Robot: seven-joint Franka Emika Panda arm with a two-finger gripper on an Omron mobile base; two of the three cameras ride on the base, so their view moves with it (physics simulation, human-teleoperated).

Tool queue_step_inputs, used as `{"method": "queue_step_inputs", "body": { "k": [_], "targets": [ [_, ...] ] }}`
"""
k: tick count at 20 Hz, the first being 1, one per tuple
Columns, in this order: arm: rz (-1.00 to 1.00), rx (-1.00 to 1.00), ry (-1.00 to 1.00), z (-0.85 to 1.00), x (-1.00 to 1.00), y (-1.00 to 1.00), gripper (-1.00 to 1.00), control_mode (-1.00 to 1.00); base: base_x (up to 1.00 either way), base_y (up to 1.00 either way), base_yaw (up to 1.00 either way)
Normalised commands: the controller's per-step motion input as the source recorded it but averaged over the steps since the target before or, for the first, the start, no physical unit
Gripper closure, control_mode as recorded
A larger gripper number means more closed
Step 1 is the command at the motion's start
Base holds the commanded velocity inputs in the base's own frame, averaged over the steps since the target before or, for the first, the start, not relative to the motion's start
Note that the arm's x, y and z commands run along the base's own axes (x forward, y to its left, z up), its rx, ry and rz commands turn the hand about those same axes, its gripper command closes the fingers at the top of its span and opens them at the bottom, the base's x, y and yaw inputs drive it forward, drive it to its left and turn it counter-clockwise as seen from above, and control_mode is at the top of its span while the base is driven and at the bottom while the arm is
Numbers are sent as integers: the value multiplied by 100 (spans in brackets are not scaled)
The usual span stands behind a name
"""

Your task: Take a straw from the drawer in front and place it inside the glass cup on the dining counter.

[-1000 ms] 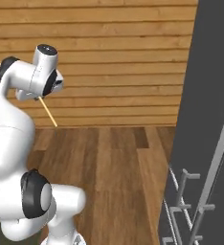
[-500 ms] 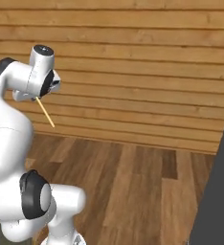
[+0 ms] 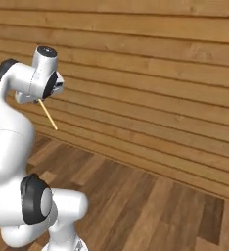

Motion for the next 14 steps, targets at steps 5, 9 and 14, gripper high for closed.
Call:
{"method": "queue_step_inputs", "body": {
  "k": [5,9,14],
  "targets": [
    [0,0,0,0,0,0,100,100,100,-18,61],
    [0,0,0,0,0,0,100,100,89,-11,69],
    [0,0,0,0,0,0,100,100,71,-9,75]
  ]
}}
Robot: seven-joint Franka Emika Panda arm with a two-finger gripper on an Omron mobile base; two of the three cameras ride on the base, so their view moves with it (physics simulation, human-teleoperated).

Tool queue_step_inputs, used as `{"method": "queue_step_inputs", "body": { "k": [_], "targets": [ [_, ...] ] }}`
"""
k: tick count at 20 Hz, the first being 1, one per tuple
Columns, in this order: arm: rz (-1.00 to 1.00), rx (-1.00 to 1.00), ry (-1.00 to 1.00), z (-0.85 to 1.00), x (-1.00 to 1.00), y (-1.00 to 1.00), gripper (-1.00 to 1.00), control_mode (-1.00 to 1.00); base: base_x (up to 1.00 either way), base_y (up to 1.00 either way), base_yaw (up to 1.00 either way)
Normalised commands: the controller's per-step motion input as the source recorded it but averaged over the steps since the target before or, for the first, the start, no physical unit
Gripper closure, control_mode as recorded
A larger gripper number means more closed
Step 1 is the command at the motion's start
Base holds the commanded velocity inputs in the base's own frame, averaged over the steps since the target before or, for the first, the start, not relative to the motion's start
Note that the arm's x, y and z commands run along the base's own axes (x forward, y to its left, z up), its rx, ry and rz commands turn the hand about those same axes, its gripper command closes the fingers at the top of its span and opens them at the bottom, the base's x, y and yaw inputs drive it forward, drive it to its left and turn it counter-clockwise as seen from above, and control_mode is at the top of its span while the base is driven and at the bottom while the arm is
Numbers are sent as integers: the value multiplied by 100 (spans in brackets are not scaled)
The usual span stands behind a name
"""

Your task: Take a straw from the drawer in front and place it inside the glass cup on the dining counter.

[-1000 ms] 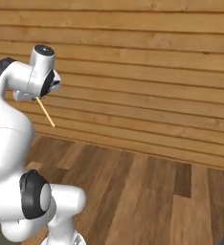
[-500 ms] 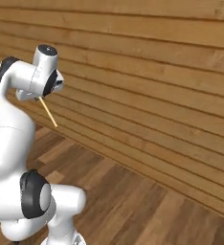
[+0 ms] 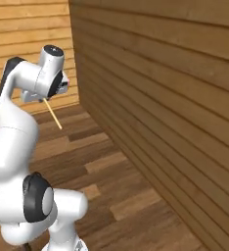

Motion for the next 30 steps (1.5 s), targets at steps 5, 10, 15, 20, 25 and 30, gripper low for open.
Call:
{"method": "queue_step_inputs", "body": {
  "k": [5,10,15,20,25,30],
  "targets": [
    [0,0,0,0,0,0,100,100,54,-3,81],
    [0,0,0,0,0,0,100,100,45,0,84],
    [0,0,0,0,0,0,100,100,34,-7,83],
    [0,0,0,0,0,0,100,100,17,-37,72],
    [0,0,0,0,0,0,100,100,18,-55,62],
    [0,0,0,0,0,0,100,100,10,-55,64]
  ]
}}
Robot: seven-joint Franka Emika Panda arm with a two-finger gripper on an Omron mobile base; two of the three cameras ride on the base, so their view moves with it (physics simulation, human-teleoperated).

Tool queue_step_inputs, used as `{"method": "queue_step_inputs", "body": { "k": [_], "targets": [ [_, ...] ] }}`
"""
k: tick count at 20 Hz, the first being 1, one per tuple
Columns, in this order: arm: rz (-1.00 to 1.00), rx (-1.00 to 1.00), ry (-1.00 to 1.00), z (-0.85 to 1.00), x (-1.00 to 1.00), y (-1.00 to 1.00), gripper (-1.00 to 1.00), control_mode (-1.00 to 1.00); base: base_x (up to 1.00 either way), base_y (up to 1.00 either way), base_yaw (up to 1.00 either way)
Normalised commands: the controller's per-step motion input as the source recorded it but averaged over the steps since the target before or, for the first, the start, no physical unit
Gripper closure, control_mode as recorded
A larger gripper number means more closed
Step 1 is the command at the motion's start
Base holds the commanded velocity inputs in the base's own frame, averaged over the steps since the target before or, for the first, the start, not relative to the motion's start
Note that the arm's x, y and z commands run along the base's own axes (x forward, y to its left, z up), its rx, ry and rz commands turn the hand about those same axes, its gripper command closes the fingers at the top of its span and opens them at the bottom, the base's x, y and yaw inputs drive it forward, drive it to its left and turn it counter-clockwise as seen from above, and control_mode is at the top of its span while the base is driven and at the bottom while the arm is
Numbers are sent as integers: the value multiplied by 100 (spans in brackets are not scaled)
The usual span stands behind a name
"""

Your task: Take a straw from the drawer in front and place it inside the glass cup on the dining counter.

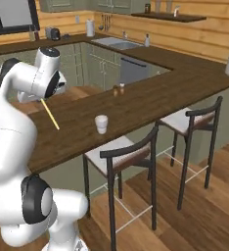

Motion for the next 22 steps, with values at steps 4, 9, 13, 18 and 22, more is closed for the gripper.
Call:
{"method": "queue_step_inputs", "body": {
  "k": [4,9,13,18,22],
  "targets": [
    [0,0,0,0,0,0,100,100,5,-64,59],
    [0,0,0,0,0,0,100,100,4,-68,57],
    [0,0,0,0,0,0,100,100,0,-92,45],
    [0,0,0,0,0,0,100,100,0,-100,31],
    [0,0,0,0,0,0,100,100,1,-93,17]
  ]
}}
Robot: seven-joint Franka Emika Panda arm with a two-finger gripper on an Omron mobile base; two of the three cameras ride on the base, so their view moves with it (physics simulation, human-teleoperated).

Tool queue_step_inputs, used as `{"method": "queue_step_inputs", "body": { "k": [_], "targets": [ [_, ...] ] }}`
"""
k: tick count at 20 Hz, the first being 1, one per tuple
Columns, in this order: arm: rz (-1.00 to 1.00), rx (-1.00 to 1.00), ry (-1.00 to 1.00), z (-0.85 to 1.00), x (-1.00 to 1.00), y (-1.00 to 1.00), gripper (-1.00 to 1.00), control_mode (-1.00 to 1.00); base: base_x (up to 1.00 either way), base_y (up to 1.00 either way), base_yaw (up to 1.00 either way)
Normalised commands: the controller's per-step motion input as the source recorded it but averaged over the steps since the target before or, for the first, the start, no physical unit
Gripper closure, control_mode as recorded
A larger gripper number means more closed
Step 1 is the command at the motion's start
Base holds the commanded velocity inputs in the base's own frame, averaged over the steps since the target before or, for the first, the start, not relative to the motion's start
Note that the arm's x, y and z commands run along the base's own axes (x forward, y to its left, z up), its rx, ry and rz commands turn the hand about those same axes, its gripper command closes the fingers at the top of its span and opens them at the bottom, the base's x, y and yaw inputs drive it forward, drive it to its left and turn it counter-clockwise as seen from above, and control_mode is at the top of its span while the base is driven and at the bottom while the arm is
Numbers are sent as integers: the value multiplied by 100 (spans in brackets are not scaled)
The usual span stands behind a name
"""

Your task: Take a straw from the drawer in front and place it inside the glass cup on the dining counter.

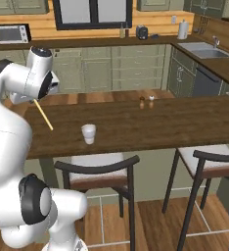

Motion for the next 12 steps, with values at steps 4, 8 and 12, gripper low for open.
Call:
{"method": "queue_step_inputs", "body": {
  "k": [4,8,12],
  "targets": [
    [0,0,0,0,0,0,100,100,14,-61,2],
    [0,0,0,0,0,0,100,100,16,-60,0],
    [0,0,0,0,0,0,100,100,11,-82,-9]
  ]
}}
